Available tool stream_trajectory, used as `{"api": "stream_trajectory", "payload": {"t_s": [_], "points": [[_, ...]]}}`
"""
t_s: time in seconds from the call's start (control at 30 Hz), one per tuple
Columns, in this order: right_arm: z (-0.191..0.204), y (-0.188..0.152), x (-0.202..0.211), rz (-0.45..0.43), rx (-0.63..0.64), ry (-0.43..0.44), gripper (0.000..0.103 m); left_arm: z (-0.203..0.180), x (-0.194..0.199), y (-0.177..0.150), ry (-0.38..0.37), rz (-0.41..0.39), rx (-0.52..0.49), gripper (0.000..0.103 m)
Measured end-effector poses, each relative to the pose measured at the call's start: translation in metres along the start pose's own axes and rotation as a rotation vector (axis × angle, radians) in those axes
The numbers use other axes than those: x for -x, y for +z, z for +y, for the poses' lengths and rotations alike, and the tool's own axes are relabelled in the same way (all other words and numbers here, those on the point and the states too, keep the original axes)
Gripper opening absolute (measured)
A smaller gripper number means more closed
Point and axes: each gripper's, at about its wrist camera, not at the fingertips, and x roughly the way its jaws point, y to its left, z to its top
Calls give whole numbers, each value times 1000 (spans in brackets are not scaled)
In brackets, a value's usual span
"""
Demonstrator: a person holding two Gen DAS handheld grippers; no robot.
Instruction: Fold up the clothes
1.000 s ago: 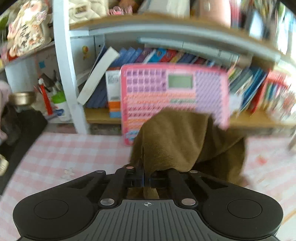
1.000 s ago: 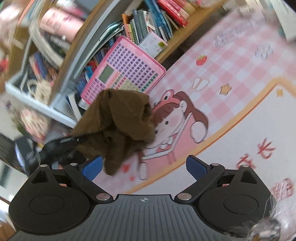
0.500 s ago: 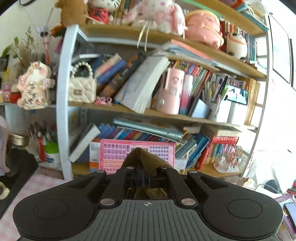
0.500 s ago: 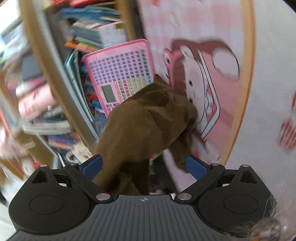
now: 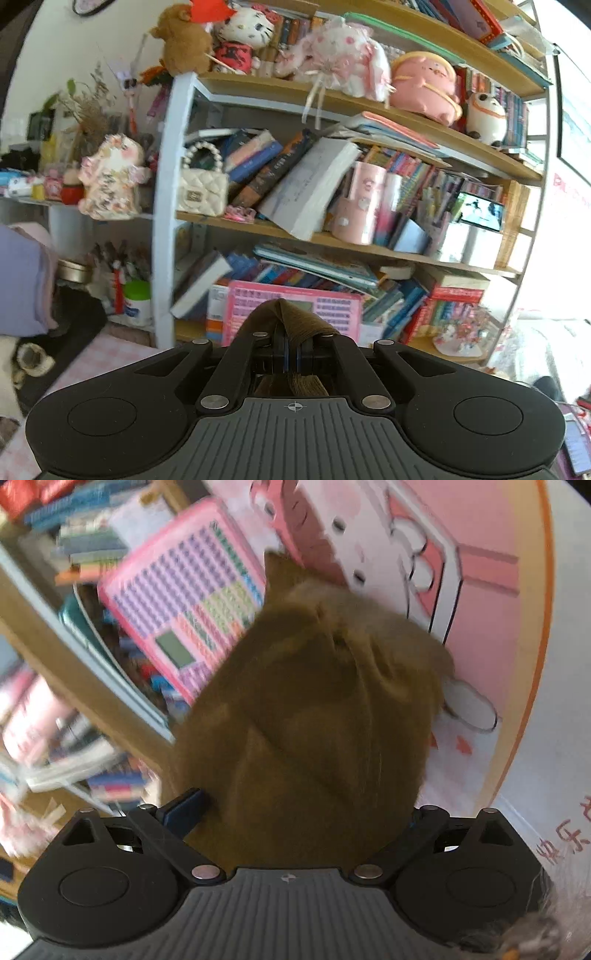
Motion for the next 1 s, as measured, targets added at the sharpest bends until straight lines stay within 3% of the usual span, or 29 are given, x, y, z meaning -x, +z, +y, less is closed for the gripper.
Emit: {"api": "stream_trajectory", "payload": {"t_s": [0.07,0.13,0.23,0.27,0.33,0.43,0.53,0.67,0.83,0.9,1.0], "points": [[2,9,10,-43,-19,24,82,7,2,-1,34,8,9,2],[9,15,21,-72,-5,36,34,15,3,-2,69,15,17,2],[30,22,38,-97,65,37,14,31,-2,-11,133,55,33,2],[37,24,44,-104,87,58,12,38,-6,-17,155,80,37,2],[49,26,54,-132,140,83,3,44,-17,-29,148,140,45,2],[68,27,61,-180,257,40,3,46,-33,-49,111,238,43,3],[88,27,70,-222,390,7,2,41,-45,-68,78,311,39,11],[140,19,92,-282,559,105,2,41,-49,-91,-8,398,54,27],[234,-25,125,-357,919,236,2,57,-43,-111,-43,422,107,31],[274,-58,126,-330,1115,252,2,68,-42,-114,-39,410,144,31],[309,-120,104,-182,1471,137,2,81,-44,-112,-40,394,174,31]]}}
